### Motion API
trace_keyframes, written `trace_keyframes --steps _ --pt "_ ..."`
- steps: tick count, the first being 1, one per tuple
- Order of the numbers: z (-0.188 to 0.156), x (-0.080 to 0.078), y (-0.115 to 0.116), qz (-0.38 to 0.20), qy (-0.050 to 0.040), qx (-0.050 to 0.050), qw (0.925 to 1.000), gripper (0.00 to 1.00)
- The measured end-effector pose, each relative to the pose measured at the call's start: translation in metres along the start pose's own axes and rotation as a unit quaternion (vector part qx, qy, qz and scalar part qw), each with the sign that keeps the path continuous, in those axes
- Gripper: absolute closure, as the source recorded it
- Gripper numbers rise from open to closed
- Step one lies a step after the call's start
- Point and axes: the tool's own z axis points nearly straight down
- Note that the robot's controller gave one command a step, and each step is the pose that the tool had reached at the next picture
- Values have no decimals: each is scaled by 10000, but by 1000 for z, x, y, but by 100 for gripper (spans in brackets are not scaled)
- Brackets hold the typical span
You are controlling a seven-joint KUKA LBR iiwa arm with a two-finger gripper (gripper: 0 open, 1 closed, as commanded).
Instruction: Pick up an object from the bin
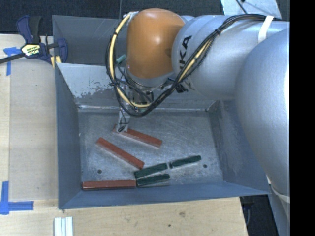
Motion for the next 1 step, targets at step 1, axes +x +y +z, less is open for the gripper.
trace_keyframes --steps 1 --pt "104 -7 -50 351 -26 -8 9994 0"
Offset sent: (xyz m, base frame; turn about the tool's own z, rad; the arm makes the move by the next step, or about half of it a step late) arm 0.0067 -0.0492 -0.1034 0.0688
